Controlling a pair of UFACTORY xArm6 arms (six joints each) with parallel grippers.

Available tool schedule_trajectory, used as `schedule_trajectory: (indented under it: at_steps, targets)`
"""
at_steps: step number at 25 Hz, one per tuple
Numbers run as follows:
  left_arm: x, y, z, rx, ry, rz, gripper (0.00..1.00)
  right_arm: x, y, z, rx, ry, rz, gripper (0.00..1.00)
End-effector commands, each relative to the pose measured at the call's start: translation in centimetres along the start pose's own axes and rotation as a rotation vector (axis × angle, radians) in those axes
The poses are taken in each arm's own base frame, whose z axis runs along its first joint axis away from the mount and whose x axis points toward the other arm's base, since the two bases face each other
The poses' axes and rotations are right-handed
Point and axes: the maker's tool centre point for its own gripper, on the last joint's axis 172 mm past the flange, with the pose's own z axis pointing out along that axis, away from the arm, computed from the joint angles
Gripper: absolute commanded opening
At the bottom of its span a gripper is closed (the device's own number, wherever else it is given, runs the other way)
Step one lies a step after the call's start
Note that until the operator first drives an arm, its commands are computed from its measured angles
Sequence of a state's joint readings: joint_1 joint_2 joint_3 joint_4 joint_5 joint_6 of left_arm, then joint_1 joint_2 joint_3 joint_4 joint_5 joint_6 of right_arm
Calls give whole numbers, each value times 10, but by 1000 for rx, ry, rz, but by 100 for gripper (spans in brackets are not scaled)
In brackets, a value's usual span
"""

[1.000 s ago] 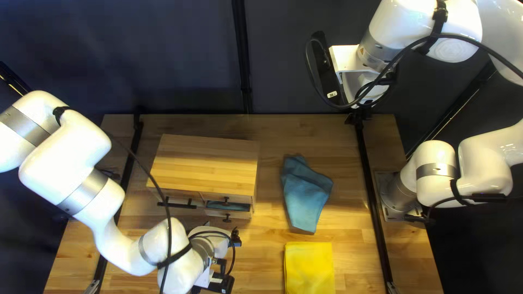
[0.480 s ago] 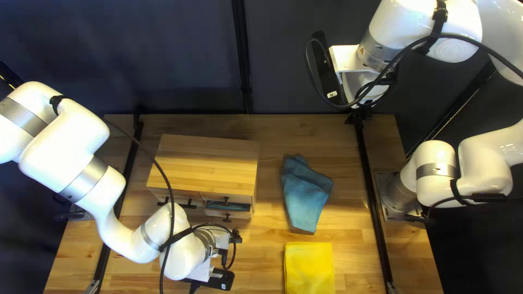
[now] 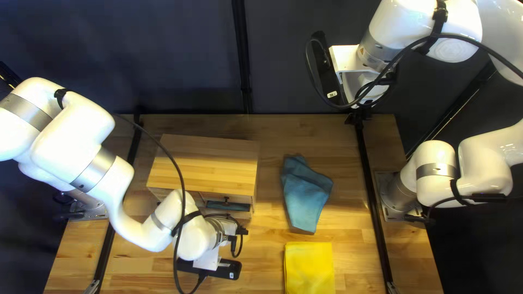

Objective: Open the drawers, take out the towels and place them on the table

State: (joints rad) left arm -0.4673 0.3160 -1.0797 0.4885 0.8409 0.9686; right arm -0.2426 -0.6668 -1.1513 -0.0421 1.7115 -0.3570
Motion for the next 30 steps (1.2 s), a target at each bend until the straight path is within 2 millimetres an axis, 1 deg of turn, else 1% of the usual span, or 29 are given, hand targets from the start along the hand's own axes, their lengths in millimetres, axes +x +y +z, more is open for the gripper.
schedule_trajectory:
  at_steps: [1,6,10,20,30]
  targets:
    - [-3,1,5,-10,25,4,100,0,0,0,0,0,0,100]
    - [-11,6,12,-33,66,-13,100,0,0,0,0,0,0,100]
    - [-13,6,15,-35,96,-36,100,0,0,0,0,0,0,100]
    - [-5,6,22,-36,145,-49,100,0,0,0,0,0,0,100]
    - [-10,13,23,-39,158,-47,100,0,0,0,0,0,0,100]
